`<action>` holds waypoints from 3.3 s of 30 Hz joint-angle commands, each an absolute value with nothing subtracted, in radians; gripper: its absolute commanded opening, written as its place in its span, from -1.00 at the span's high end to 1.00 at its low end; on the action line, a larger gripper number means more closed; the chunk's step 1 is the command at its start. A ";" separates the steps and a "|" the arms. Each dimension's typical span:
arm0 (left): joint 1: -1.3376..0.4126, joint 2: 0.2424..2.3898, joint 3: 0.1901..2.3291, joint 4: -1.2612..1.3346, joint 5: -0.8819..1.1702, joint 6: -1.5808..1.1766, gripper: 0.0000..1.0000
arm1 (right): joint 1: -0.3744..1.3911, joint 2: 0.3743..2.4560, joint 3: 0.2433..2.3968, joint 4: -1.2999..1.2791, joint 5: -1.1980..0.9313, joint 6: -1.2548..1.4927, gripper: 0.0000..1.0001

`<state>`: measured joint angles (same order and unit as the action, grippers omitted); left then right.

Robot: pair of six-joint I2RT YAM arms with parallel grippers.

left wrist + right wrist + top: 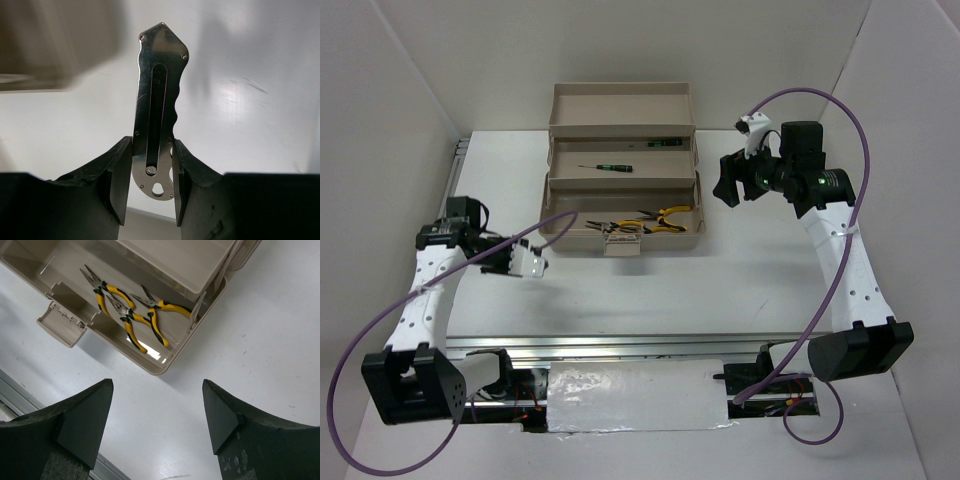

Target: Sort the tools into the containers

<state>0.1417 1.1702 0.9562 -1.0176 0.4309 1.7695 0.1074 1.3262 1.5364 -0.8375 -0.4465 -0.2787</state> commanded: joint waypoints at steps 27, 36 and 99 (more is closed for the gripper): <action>-0.201 2.244 2.151 0.541 0.095 0.388 0.99 | 0.049 1.338 1.486 -0.793 -0.511 -0.156 -0.56; -0.204 2.146 1.894 0.545 0.216 0.387 0.41 | 0.063 1.358 1.459 -0.759 -0.518 -0.152 -0.56; -0.201 2.182 2.217 -0.624 0.611 1.014 0.95 | 0.466 1.344 1.184 -0.626 -0.212 -0.446 -0.28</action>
<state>-0.1780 2.2402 2.2559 -0.5354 0.6060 0.9710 0.4370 1.3506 1.2037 -0.6888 -0.2398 -0.4370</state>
